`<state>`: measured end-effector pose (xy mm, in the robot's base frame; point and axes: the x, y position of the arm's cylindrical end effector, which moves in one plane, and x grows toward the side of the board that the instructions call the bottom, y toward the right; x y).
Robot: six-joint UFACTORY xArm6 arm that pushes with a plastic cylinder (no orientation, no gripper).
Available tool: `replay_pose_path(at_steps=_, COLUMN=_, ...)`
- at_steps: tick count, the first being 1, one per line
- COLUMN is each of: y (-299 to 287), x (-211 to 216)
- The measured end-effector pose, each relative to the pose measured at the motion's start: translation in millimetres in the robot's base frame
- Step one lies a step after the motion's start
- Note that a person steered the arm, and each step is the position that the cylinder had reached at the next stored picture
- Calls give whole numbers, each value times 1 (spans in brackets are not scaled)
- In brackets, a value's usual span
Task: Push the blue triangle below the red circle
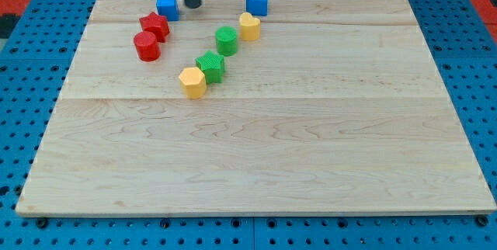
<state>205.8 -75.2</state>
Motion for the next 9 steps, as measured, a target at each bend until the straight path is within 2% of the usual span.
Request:
replay_pose_path(at_steps=1, y=19, x=-4)
replay_pose_path(at_steps=2, y=100, x=12)
replay_pose_path(at_steps=4, y=219, x=108)
replay_pose_path(at_steps=5, y=244, x=129)
replay_pose_path(at_steps=6, y=194, x=182)
replay_pose_path(at_steps=7, y=127, x=182)
replay_pose_path(at_steps=9, y=61, x=148)
